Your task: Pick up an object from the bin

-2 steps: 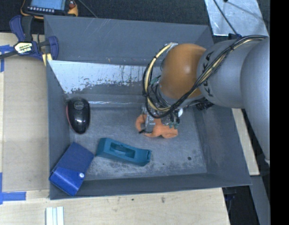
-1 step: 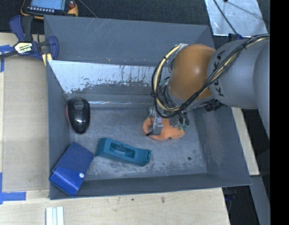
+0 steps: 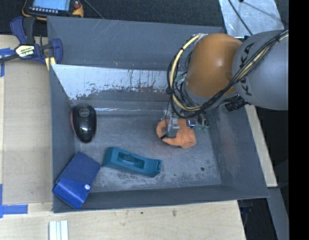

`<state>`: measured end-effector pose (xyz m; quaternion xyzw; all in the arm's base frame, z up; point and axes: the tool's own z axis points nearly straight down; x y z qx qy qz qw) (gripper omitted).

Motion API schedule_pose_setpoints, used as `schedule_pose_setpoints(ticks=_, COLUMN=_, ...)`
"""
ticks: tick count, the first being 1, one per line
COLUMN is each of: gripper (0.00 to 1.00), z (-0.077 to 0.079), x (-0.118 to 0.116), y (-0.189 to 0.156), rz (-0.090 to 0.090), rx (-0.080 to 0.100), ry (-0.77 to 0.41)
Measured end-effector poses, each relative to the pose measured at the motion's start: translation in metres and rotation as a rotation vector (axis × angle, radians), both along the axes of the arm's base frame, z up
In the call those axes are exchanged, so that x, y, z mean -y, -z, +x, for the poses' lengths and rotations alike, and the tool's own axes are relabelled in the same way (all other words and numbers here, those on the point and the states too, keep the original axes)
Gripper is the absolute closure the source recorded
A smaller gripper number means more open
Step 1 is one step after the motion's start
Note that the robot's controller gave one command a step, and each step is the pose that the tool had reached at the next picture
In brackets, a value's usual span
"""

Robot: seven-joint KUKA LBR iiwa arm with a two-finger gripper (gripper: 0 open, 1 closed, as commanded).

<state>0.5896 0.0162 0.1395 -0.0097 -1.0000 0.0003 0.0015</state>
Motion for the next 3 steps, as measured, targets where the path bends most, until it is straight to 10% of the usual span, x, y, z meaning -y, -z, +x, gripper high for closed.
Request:
schedule_pose_setpoints(ticks=1, gripper=1.0, z=0.011, x=0.029, y=0.002, rz=0.001, rx=0.025, ry=-0.088)
schedule_pose_setpoints(ticks=2, gripper=1.0, z=0.01, x=0.058, y=0.033, rz=0.002, rx=0.001, ry=-0.077)
schedule_pose_setpoints(ticks=3, gripper=1.0, z=0.004, x=0.044, y=-0.017, rz=0.001, rx=-0.001, ry=-0.027)
